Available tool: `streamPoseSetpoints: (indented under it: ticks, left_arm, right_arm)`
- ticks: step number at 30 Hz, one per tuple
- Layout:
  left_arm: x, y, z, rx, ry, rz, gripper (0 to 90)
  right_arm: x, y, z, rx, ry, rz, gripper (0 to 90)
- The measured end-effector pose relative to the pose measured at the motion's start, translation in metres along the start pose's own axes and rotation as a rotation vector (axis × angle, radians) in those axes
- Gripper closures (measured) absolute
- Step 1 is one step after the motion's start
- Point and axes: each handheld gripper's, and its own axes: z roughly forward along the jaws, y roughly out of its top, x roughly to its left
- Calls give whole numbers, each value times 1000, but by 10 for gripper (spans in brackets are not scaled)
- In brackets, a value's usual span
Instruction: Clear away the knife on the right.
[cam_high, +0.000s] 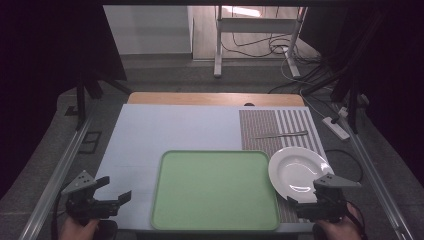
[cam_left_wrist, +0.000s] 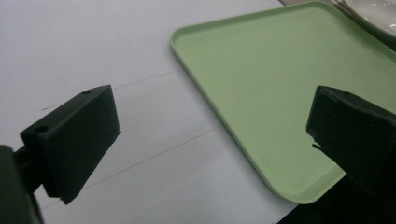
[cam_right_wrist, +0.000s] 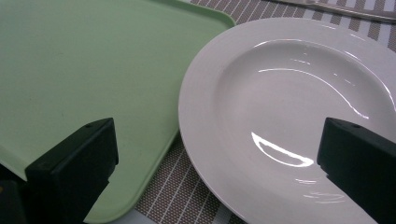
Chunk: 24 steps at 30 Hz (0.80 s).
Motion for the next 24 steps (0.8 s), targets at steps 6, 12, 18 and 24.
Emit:
streamPoseSetpoints:
  ticks: [6, 12, 18, 24]
  left_arm:
    - [1, 0, 0, 1, -1, -6, 25]
    - [1, 0, 0, 4, -1, -5, 28]
    - [1, 0, 1, 4, 2, -16, 31]
    - [1, 0, 1, 7, 4, -21, 31]
  right_arm:
    - [-3, 2, 0, -1, 18, 17, 0]
    - [-7, 6, -1, -21, 14, 6, 0]
    - [-14, 9, 2, -56, 37, 30, 0]
    - [-16, 14, 9, -51, 38, 34, 0]
